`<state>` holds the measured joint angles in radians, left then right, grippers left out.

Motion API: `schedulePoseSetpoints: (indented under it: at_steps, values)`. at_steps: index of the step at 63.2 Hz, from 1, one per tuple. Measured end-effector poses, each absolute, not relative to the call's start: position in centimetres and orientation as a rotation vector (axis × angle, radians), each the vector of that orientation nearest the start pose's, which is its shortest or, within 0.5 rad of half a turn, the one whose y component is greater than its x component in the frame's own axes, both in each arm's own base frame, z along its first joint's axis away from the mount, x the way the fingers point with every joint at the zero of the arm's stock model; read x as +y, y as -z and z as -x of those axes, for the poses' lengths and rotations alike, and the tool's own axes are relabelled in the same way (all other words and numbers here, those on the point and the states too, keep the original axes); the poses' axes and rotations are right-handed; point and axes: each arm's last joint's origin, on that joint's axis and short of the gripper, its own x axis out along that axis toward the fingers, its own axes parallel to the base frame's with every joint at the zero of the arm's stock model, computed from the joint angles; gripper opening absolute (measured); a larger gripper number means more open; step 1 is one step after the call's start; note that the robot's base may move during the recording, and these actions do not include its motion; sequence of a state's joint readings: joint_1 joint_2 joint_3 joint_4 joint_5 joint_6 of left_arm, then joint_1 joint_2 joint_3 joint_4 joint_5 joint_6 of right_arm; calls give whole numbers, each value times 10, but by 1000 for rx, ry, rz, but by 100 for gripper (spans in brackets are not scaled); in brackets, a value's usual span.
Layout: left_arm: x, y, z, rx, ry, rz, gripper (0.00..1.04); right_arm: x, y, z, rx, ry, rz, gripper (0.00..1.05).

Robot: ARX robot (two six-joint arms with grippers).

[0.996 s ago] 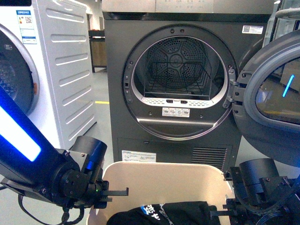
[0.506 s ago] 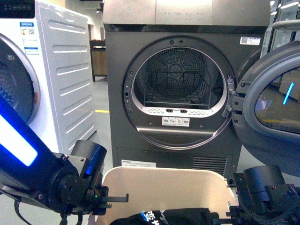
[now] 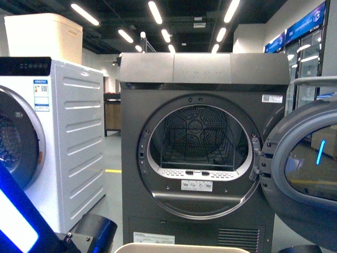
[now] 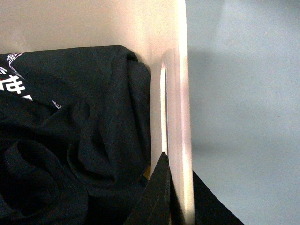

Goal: Move hamper under clothes hanger

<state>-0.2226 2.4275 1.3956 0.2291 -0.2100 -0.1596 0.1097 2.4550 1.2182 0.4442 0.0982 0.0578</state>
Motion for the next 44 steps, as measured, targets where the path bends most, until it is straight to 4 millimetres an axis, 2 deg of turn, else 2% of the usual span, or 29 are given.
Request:
schedulePoseSetpoints:
  at_steps: [44]
  values:
    - [-96, -28, -453, 783, -53, -21, 4, 45, 10, -427, 788, 10, 28, 3]
